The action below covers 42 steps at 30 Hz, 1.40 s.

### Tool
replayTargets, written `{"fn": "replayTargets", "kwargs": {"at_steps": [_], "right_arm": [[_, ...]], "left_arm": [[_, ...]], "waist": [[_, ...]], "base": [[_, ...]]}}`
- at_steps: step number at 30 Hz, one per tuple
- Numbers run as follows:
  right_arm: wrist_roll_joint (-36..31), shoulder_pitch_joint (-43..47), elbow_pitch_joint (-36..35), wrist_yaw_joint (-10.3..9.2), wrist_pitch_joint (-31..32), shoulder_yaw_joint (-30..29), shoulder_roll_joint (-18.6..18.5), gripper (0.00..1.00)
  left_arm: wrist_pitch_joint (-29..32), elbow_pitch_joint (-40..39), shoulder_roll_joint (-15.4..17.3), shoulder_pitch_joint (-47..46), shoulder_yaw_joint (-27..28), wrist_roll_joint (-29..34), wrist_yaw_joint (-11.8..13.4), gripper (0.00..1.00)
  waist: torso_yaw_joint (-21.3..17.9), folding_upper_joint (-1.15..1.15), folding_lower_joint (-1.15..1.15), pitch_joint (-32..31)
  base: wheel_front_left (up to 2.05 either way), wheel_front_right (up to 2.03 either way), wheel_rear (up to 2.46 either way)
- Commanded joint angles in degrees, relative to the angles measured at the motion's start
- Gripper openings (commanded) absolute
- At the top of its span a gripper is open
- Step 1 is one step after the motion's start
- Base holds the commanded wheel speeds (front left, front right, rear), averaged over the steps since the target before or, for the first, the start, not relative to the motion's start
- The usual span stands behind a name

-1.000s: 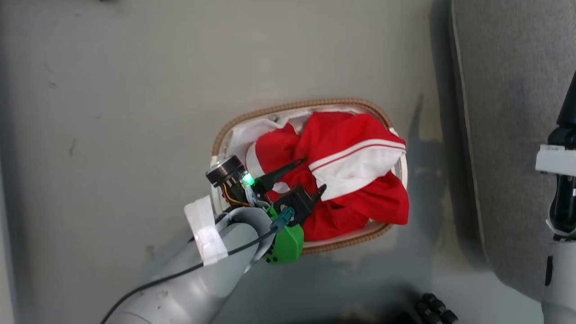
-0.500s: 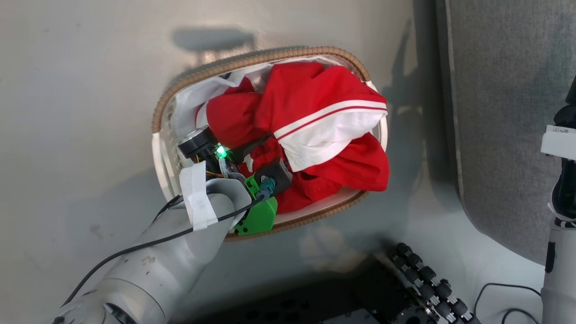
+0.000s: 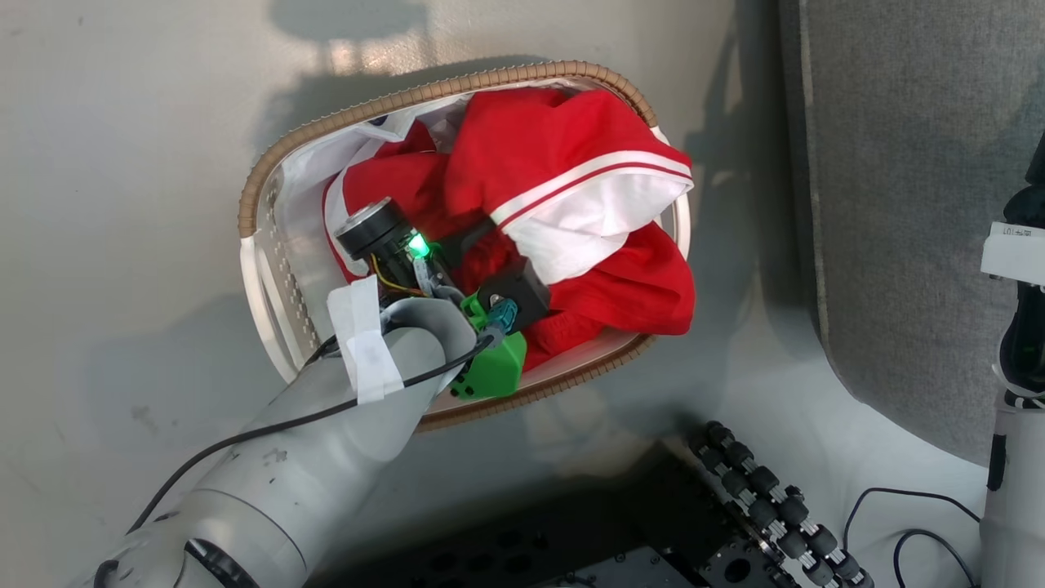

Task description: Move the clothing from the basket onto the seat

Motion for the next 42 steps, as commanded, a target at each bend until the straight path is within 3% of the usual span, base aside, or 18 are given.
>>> {"fn": "replayTargets", "kwargs": {"at_steps": [1, 8, 21, 31, 32, 33, 34, 35, 42], "right_arm": [[0.47, -0.50, 0.33, -0.06, -0.13, -0.14, -0.13, 1.00], [0.65, -0.69, 0.71, -0.06, -0.13, 0.19, -0.14, 1.00], [0.67, -0.67, 1.10, -0.06, -0.13, 0.51, -0.13, 1.00], [1.14, -0.47, 0.47, -0.06, -0.13, 2.29, -0.13, 1.00], [1.17, -0.45, 0.44, -0.06, -0.13, 2.34, -0.13, 1.00], [1.16, -0.35, 0.45, -0.06, -0.13, 2.37, -0.13, 1.00], [1.15, -0.28, 0.47, -0.06, -0.13, 2.41, -0.13, 1.00], [1.14, -0.19, 0.48, -0.06, -0.13, 2.45, -0.13, 1.00], [0.41, -0.21, 0.96, -0.06, -0.13, 2.11, -0.13, 1.00]], "left_arm": [[-0.05, -0.93, 0.36, -0.48, 0.45, -0.43, 0.48, 1.00], [-0.05, -4.99, 0.35, -0.20, 1.79, -1.03, 1.81, 1.00], [-0.05, -7.77, 1.46, 0.75, 5.40, -0.81, 8.21, 1.00], [-0.05, -5.51, 0.77, -2.45, 2.41, 1.25, 5.14, 1.00], [-0.05, -4.75, 0.71, -2.65, 2.31, 1.00, 4.97, 0.76], [-0.06, -3.77, 0.62, -3.01, 2.17, 0.68, 4.70, 0.33], [-0.06, -3.01, 0.52, -3.35, 2.11, 0.47, 4.53, 0.09], [-0.05, -2.23, 0.40, -3.74, 2.01, 0.13, 4.34, 0.00], [-0.06, -1.46, 0.24, -2.96, 1.45, -1.98, 3.35, 0.00]], "waist": [[0.21, 0.63, -0.01, -0.28], [0.73, 0.63, -0.01, -0.94], [1.07, 0.63, -0.01, -1.31], [-0.42, 0.63, -0.01, 0.42], [-0.55, 0.63, -0.01, 0.53], [-0.67, 0.63, -0.01, 0.60], [-0.75, 0.63, -0.01, 0.63], [-0.82, 0.63, -0.01, 0.65], [-0.07, 0.63, -0.01, -0.29]], "base": [[0.00, 0.00, 0.00], [0.00, 0.00, 0.00], [0.00, 0.00, 0.00], [0.00, 0.00, 0.00], [0.00, 0.00, 0.00], [0.00, 0.00, 0.00], [0.00, 0.00, 0.00], [0.00, 0.00, 0.00], [0.00, 0.00, 0.00]]}}
